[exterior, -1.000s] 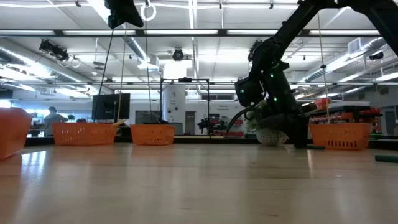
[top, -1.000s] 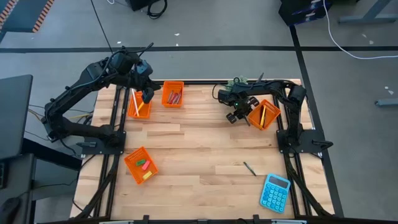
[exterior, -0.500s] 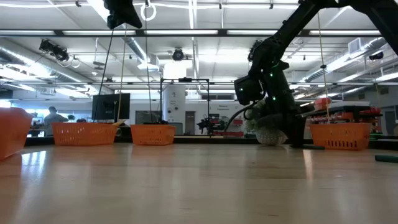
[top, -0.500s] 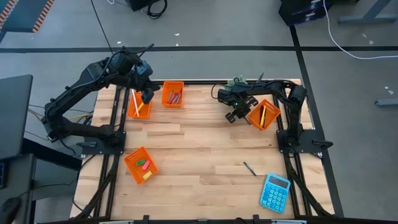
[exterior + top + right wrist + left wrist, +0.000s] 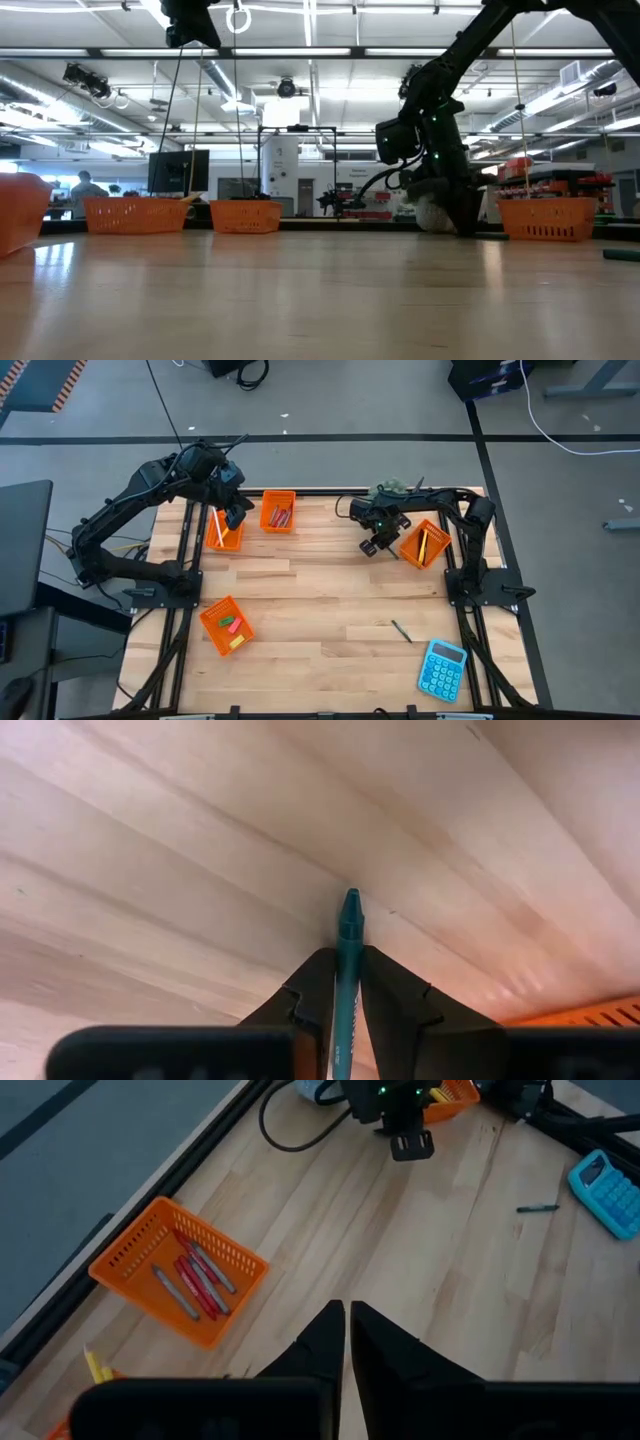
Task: Sort crayons/erasers/pens/pencils in bins
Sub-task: Put the left green crayon into the middle orange bin
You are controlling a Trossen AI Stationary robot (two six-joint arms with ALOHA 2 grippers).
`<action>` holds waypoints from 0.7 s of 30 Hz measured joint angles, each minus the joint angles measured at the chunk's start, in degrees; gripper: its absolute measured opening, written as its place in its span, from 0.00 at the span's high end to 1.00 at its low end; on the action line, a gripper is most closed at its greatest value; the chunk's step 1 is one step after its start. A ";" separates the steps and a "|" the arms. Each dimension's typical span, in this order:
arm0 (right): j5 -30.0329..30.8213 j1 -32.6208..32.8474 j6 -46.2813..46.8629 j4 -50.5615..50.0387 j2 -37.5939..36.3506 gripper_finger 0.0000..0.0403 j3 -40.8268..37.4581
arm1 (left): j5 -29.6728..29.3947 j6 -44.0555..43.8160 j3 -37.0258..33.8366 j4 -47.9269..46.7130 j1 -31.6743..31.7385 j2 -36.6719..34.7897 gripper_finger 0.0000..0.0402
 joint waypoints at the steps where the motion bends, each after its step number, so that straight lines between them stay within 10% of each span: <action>1: -0.05 0.00 -0.47 0.04 0.00 0.85 0.02 | 0.01 0.00 0.00 -0.04 0.00 -0.01 0.93; 21: -3.47 0.81 4.92 1.18 -8.56 0.93 -0.11 | 0.00 0.11 0.00 -0.01 -0.02 -0.01 0.93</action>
